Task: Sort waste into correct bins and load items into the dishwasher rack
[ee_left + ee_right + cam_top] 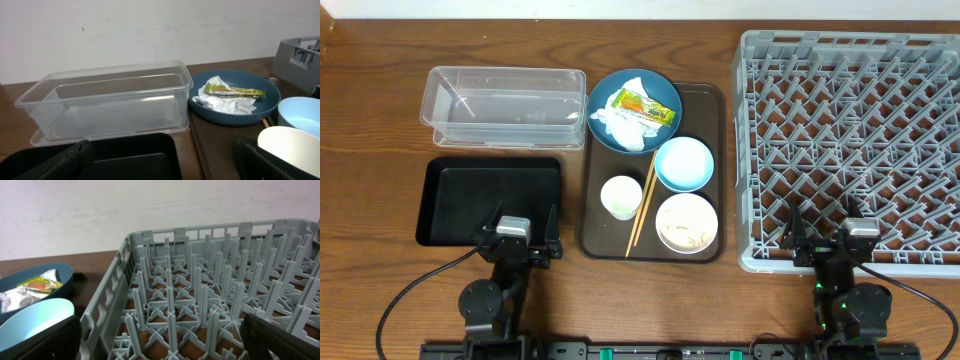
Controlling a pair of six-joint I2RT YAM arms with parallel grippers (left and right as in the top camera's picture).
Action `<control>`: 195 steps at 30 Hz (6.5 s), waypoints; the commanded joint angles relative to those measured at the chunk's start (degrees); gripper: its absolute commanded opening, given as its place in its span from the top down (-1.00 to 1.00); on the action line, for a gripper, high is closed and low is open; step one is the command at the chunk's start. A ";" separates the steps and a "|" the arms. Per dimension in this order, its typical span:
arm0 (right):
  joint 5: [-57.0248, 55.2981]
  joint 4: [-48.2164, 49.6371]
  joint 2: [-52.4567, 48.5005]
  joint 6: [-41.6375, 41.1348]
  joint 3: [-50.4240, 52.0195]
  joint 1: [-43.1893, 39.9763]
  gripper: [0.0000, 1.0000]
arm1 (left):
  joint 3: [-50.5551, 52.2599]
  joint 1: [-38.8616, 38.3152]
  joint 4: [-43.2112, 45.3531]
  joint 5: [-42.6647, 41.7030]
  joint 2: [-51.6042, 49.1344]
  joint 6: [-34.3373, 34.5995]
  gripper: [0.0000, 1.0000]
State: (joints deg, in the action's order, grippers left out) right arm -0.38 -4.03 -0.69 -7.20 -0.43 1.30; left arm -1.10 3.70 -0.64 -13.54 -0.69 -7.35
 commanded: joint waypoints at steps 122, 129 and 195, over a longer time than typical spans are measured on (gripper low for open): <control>19.28 -54.90 -72.41 4.09 -79.01 -0.11 -0.99 | -108.65 -25.38 -38.56 15.34 -136.50 35.10 0.82; 19.28 -54.93 -72.41 4.09 -79.01 -0.11 -0.97 | -108.69 -25.35 -39.74 14.01 -128.08 34.91 0.88; 19.32 -53.00 -72.41 2.95 -79.01 -0.11 -0.98 | -91.14 -7.37 -76.39 -8.98 -97.92 5.18 -0.72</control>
State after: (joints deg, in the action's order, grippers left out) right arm 18.46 -57.14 -73.01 -3.86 -78.39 1.30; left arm -96.49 -2.83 -79.37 -16.99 -97.62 3.86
